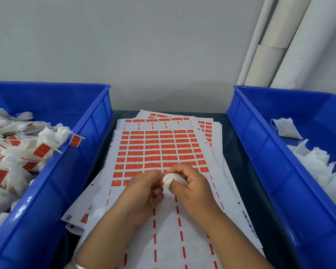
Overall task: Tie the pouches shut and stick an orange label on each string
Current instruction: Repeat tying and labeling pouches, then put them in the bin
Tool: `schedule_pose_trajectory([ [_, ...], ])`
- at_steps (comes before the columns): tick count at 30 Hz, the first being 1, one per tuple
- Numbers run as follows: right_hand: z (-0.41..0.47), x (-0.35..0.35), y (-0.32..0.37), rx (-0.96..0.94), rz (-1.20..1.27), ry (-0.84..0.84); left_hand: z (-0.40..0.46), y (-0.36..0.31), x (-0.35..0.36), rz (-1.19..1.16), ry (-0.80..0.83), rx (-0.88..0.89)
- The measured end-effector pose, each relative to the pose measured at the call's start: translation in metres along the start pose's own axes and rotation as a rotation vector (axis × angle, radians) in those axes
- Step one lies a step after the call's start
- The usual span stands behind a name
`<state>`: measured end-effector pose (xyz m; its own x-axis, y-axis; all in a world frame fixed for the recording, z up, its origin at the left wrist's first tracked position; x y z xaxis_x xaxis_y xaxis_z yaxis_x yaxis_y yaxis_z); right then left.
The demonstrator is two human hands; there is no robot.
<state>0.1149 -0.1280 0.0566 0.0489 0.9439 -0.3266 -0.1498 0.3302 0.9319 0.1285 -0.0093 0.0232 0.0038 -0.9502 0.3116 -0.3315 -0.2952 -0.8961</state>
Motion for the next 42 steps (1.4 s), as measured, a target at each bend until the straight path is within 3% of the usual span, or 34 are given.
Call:
schedule_pose_trajectory([
  [6, 0.001, 0.001, -0.005, 0.039, -0.023, 0.012, 0.003, 0.002, 0.000, -0.039, 0.034, -0.012],
  [12, 0.008, -0.007, -0.015, 0.241, 0.152, -0.028, 0.001, -0.007, 0.010, -0.053, 0.189, 0.156],
  [16, 0.009, -0.008, -0.023, 0.358, 0.217, -0.030, 0.001, -0.012, 0.010, 0.190, 0.129, 0.283],
  [22, 0.006, 0.001, -0.028, 0.480, 0.412, 0.071, 0.003, -0.019, 0.003, 0.206, 0.004, 0.372],
  [28, 0.002, 0.006, -0.023, 0.518, 0.618, 0.220, -0.004, -0.030, 0.004, 0.388, -0.045, 0.532],
  [37, 0.005, 0.002, -0.028, 0.549, 0.692, 0.148, -0.012, -0.029, 0.017, 0.561, 0.073, 0.578],
  [42, 0.004, 0.004, -0.024, 0.517, 0.656, 0.140, -0.008, -0.033, 0.009, 0.744, -0.036, 0.623],
])
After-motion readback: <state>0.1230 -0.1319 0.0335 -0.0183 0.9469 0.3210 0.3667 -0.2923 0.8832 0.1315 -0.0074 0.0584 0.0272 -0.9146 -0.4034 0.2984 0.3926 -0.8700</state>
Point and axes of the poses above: each hand's wrist, its own z-axis towards the middle knuckle, its own x-axis out of the palm, y = z × x, the point moved 7 cm from there along z, towards the middle knuckle, and after that the axes turned 8 degrees about x, right-handed, at the moved point
